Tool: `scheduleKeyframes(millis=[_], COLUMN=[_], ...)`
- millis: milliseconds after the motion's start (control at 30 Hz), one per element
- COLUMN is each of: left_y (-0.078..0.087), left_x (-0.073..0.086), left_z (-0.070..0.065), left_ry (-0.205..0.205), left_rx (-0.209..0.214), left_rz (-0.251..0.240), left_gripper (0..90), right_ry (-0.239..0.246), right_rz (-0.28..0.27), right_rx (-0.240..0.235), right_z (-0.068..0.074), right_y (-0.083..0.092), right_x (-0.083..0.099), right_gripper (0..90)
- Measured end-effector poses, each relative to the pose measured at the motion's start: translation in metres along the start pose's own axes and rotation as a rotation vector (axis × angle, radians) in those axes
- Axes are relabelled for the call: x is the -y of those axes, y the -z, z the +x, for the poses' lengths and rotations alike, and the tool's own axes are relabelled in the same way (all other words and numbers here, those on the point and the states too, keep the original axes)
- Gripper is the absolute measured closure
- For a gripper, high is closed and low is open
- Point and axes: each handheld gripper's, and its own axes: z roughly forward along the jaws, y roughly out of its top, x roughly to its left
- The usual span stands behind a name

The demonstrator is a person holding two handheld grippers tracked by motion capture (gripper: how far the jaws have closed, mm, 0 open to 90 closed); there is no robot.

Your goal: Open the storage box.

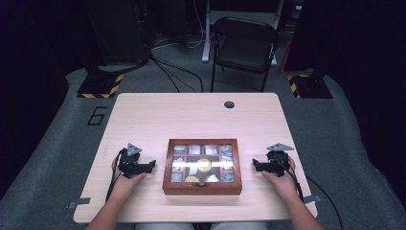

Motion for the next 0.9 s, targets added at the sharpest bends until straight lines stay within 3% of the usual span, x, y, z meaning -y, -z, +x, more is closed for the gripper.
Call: scheduleKeyframes(millis=[167,667,900], left_y=[-0.0011,0.0017,0.0028], left_x=[-0.0002,0.0010,0.0026], left_z=[0.0004,-0.0005,0.0003], left_ry=[0.014,0.019,0.022], left_rx=[-0.019,-0.021,-0.022], left_rz=[-0.009,-0.001,-0.019], left_gripper=[14.4,15.9,19.7], right_ry=[-0.003,-0.004,-0.010], right_rz=[-0.002,-0.011,-0.016], right_rx=[0.000,-0.004,-0.002], right_z=[0.0002,0.0006,0.0001], right_y=[0.0002,0.0020,0.0024], right_x=[0.0002,0.0014,0.0015], right_gripper=[9.9,13.8,17.0])
